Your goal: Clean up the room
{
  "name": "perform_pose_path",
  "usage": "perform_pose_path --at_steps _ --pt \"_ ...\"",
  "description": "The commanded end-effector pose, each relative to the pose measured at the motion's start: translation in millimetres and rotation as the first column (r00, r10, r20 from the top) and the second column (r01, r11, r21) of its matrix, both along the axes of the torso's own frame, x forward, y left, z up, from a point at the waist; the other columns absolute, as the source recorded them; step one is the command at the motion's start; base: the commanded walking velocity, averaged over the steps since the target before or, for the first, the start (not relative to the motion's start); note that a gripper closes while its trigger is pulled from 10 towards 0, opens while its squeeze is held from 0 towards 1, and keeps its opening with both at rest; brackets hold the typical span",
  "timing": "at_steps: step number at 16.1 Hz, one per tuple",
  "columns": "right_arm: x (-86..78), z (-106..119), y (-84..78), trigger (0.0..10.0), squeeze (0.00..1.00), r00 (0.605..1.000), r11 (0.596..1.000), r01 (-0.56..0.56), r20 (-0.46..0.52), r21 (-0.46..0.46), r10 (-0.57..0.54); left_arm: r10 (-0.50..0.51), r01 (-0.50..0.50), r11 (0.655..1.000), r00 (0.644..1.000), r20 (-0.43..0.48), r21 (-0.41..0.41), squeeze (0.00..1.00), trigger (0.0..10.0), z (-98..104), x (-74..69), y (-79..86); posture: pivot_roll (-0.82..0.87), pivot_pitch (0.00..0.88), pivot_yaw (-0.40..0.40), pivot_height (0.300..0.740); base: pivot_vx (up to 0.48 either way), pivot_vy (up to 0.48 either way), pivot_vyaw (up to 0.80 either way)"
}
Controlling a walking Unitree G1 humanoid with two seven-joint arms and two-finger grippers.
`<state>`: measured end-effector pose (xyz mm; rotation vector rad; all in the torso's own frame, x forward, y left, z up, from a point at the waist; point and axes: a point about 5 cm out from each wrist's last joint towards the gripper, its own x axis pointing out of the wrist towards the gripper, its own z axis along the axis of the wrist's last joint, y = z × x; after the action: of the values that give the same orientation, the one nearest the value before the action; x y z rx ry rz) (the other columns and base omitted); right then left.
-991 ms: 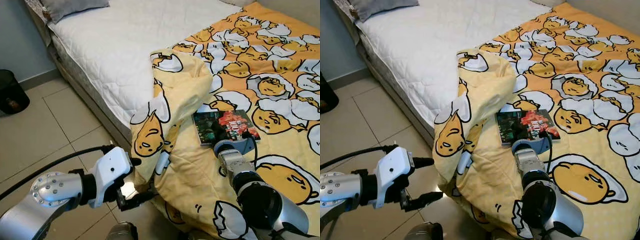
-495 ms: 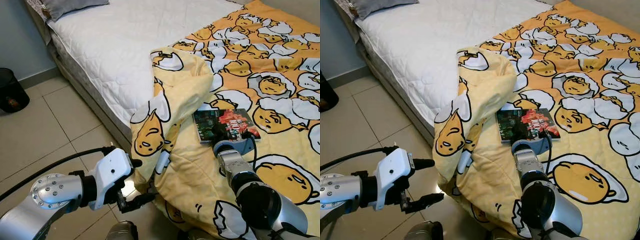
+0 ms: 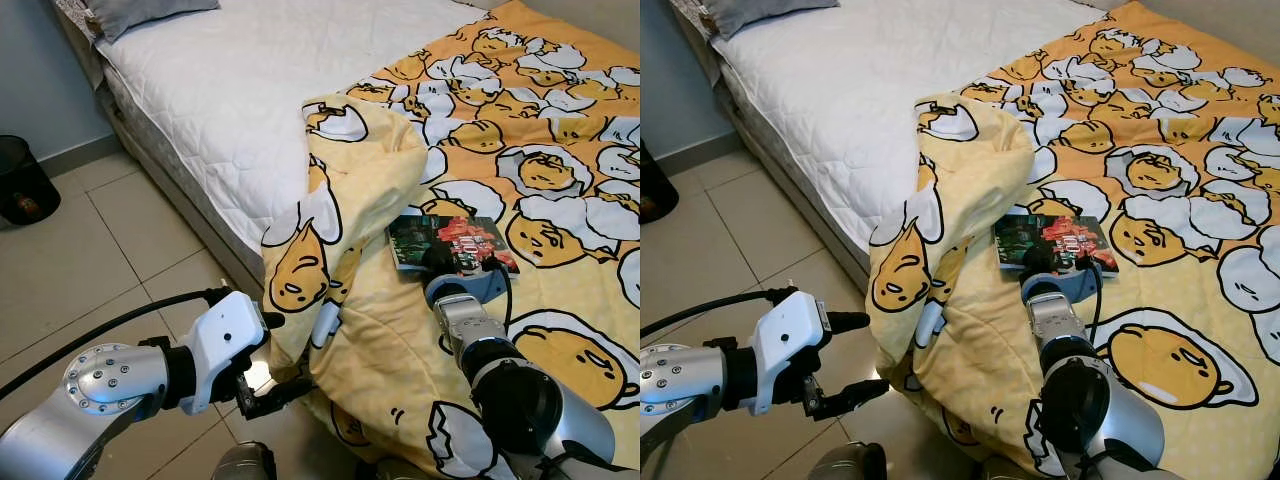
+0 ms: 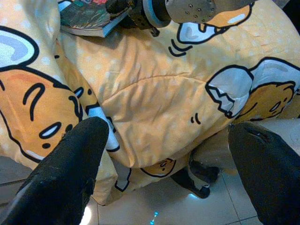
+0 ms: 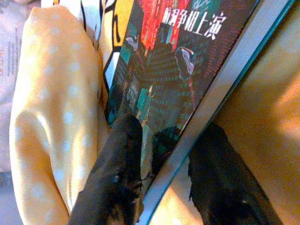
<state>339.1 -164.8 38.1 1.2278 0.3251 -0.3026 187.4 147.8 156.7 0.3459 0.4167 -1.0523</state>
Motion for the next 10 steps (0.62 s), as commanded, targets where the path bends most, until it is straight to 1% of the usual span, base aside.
perform_pose_path --at_steps 1,4,5,7,8,9,10 --pt "4.7 5.7 2.4 0.0 0.0 0.999 0.999 -0.032 0.012 -0.026 0.032 0.001 -0.001 1.0 1.0 -0.007 -0.006 0.0 10.0 -2.5 -1.1 -1.4 0.21 0.093 -0.047 0.74 0.0 0.0 0.0" --pt "4.8 5.5 6.5 0.0 0.0 0.996 0.994 -0.087 0.007 -0.069 0.088 0.038 -0.039 0.999 0.999 -0.004 -0.013 0.0 10.0 -5.5 -1.3 0.1 0.21 0.056 -0.055 0.74 0.0 0.0 0.0" --pt "4.5 4.9 7.5 0.0 0.0 0.996 0.995 -0.092 0.003 -0.047 0.092 0.056 -0.056 0.998 0.998 -0.002 -0.016 0.0 10.0 -6.6 -2.0 1.1 0.21 0.043 -0.057 0.74 0.0 0.0 0.0" --pt "3.7 3.7 7.5 0.0 0.0 0.993 0.989 -0.118 -0.009 -0.087 0.118 0.077 -0.077 0.997 0.997 -0.001 -0.018 0.0 10.0 -9.3 -3.8 2.5 0.21 0.009 -0.063 0.74 0.0 0.0 0.0" --pt "3.7 4.1 5.5 0.0 0.0 0.994 0.989 -0.112 -0.008 -0.096 0.112 0.104 -0.103 0.994 0.995 0.002 -0.027 0.0 10.0 -11.6 -4.5 3.8 0.19 0.0 -0.067 0.74 0.0 0.0 0.0" --pt "5.3 7.1 -1.8 0.0 0.0 0.999 0.996 -0.049 0.012 -0.074 0.05 0.141 -0.14 0.989 0.99 0.012 -0.044 0.0 10.0 -13.5 -3.8 4.8 0.18 0.0 -0.069 0.74 0.0 0.0 0.0" --pt "6.0 8.8 -6.2 0.0 0.0 0.999 0.997 -0.023 0.022 -0.077 0.025 0.161 -0.16 0.986 0.987 0.018 -0.053 0.0 10.0 -14.1 -3.1 4.9 0.17 0.0 -0.068 0.74 0.0 0.0 0.0"
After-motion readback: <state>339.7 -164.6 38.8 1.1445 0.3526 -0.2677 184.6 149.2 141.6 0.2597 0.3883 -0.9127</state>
